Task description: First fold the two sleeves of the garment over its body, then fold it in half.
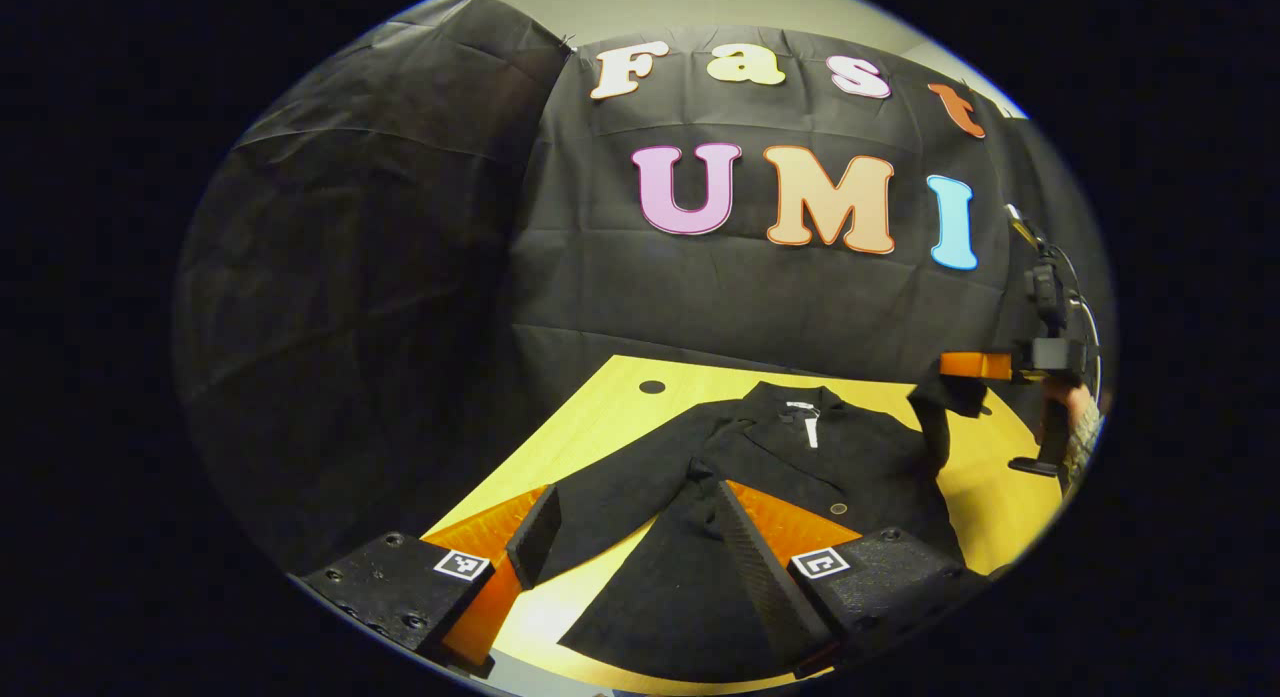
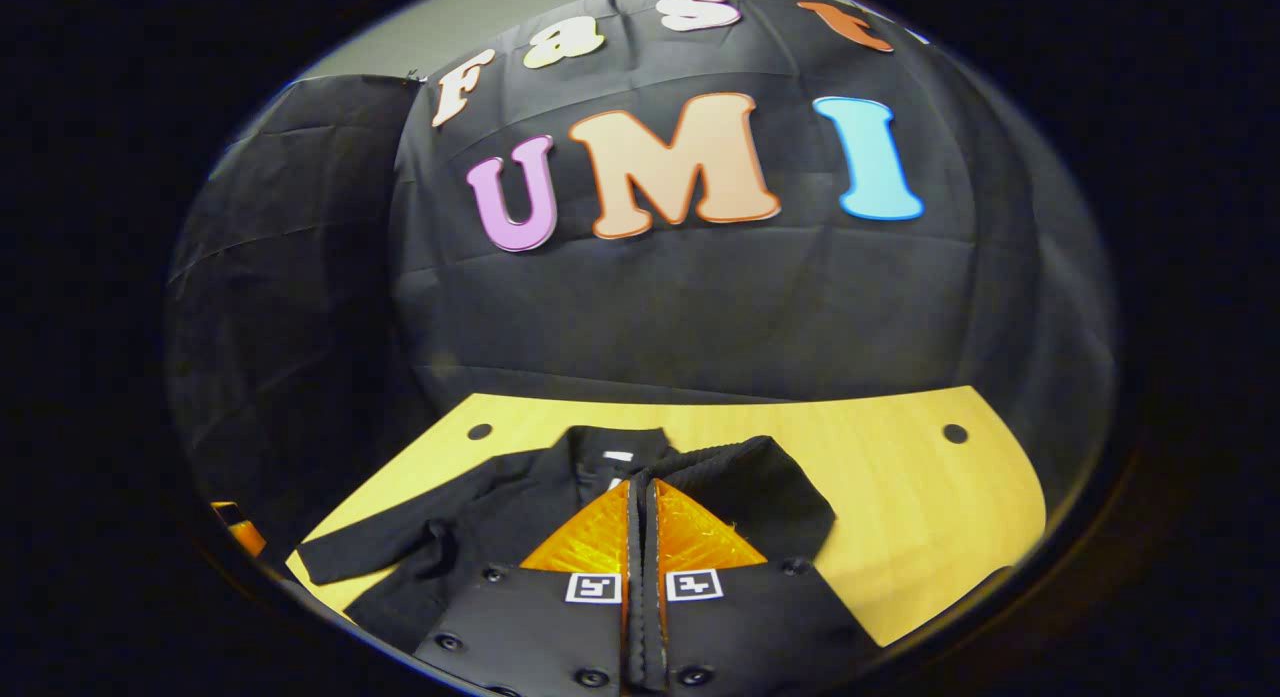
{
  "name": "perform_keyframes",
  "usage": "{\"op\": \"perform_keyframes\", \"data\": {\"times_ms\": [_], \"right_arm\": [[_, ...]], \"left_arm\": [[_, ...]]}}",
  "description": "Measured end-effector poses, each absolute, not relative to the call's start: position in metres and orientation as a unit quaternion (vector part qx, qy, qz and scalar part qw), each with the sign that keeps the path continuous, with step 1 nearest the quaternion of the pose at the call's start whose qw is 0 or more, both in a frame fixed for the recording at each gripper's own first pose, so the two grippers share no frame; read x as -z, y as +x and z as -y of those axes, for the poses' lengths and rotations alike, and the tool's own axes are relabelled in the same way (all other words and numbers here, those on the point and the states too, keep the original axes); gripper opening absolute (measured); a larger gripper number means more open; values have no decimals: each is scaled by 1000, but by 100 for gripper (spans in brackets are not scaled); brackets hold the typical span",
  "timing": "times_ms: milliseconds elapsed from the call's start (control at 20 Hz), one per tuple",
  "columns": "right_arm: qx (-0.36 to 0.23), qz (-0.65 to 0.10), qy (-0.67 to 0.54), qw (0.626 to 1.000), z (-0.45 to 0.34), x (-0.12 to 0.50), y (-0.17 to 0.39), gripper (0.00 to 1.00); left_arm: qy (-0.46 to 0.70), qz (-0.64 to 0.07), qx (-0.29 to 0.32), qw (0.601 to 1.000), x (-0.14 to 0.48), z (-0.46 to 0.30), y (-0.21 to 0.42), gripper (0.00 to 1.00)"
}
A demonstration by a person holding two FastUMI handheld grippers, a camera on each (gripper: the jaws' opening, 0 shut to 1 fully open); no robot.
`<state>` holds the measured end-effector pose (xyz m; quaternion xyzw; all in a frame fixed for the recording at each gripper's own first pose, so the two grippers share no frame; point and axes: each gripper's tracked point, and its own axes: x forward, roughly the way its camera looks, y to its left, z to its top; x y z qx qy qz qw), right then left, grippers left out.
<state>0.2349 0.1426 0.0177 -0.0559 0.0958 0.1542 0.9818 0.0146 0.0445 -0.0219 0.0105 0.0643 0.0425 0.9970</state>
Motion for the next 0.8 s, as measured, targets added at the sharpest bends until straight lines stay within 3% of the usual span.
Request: {"op": "perform_keyframes", "data": {"times_ms": [350,800], "right_arm": [[-196,-113,-60,972,-244,-3,269,2],[-206,-178,-80,959,-332,77,323,0]], "left_arm": [[-1,-91,-45,995,34,-72,23,94],[-13,-134,-64,989,62,-120,33,95]]}}
